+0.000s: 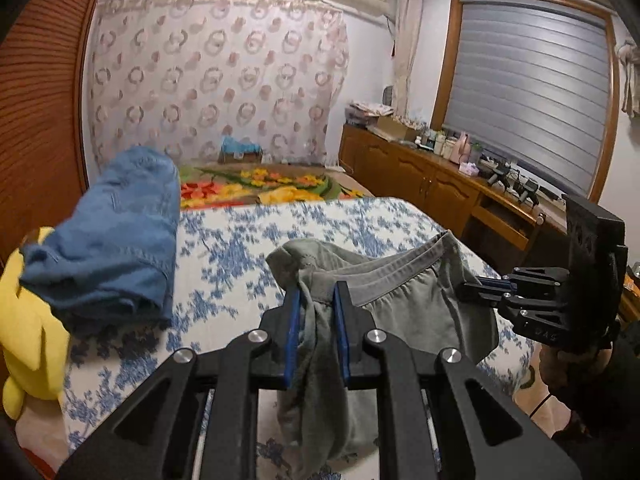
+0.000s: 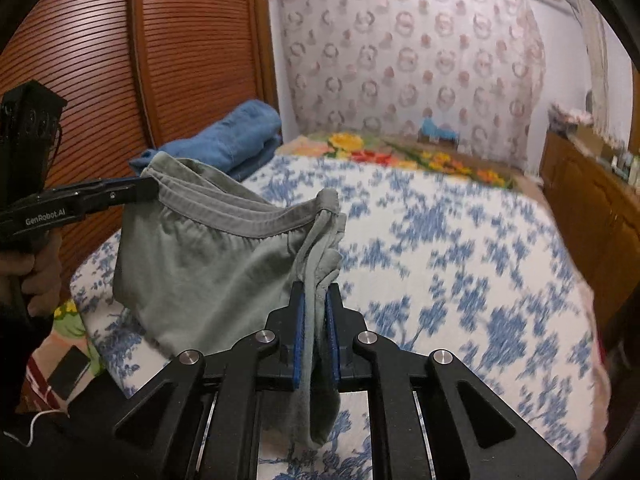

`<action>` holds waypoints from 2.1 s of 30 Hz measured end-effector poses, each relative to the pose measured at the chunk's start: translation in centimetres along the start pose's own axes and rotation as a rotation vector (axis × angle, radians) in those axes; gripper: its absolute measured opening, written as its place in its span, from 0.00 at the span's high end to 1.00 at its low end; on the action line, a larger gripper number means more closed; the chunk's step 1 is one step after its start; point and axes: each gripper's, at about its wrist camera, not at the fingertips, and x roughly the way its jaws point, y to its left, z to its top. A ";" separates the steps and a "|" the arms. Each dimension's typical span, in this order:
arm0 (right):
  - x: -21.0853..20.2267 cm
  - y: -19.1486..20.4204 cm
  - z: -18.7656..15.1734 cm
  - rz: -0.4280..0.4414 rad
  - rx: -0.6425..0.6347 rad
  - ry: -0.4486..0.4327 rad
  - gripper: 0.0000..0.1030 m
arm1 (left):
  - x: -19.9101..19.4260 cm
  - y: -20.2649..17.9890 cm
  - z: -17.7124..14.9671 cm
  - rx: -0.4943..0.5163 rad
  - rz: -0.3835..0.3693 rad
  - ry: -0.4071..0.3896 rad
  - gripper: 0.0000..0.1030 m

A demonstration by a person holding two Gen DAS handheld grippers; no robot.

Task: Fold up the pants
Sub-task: 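Lift the folded grey-green pants by the waistband with the left gripper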

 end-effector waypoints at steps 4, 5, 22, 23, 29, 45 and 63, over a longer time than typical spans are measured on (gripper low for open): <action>-0.6 0.0 1.5 0.003 -0.017 -0.030 0.93 | -0.4 0.0 1.2 0.011 0.016 -0.029 0.87; -0.7 0.0 1.9 0.002 -0.022 -0.040 0.93 | -0.4 0.1 1.5 0.014 0.017 -0.035 0.87; 0.6 -0.3 4.0 0.010 -0.047 -0.059 0.93 | -0.3 1.1 1.8 0.013 0.029 -0.059 0.87; 1.0 -0.3 4.2 0.012 -0.050 -0.057 0.93 | -0.1 1.3 1.8 0.010 0.032 -0.059 0.87; 2.8 -0.2 5.4 0.034 -0.076 -0.045 0.93 | 0.8 3.1 2.2 -0.005 0.057 -0.052 0.87; 7.6 -0.3 10.1 0.072 -0.167 -0.033 0.93 | 2.0 6.3 4.5 -0.037 0.116 -0.074 0.87; 12.2 2.3 18.7 0.116 -0.300 -0.110 0.93 | 0.7 11.6 8.2 -0.043 0.260 -0.147 0.87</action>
